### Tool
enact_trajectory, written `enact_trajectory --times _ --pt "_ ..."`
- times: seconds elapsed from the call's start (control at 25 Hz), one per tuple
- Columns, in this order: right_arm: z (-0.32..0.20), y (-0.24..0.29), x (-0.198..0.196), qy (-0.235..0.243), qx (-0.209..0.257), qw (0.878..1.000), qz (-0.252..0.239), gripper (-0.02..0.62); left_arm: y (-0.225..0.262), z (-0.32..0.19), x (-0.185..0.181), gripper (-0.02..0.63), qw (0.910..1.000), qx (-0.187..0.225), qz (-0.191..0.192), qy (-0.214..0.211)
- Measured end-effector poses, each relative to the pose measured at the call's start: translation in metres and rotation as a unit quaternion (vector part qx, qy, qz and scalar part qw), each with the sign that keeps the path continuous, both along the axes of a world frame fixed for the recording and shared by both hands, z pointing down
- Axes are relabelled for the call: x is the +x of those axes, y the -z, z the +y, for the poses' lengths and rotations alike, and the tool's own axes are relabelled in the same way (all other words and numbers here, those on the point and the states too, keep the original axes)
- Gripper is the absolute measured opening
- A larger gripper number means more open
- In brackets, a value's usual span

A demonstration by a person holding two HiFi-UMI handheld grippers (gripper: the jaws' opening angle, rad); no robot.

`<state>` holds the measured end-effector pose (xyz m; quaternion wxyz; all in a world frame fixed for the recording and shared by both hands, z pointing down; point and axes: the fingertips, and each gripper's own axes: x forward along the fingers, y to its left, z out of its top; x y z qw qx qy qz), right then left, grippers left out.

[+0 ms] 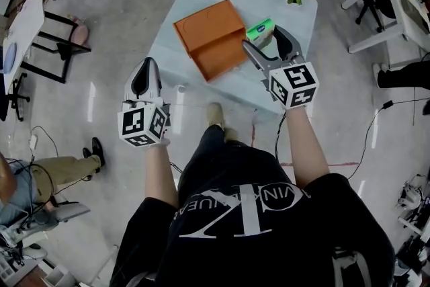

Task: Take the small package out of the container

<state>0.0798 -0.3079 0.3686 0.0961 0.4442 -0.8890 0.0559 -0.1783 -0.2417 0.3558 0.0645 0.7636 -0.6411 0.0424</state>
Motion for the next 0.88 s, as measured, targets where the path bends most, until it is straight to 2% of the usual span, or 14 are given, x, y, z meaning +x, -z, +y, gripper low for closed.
enact_trajectory --times 0.44,0.88 --pt "0.0 0.025 0.004 -0.009 0.021 1.0 -0.021 0.364 0.023 0.006 -0.008 0.0 0.9996 0.022 -0.005 0.016" --pt "-0.007 0.047 0.012 -0.024 0.037 0.998 -0.04 0.364 0.04 0.0 -0.01 0.0 0.9993 0.035 -0.007 0.013"
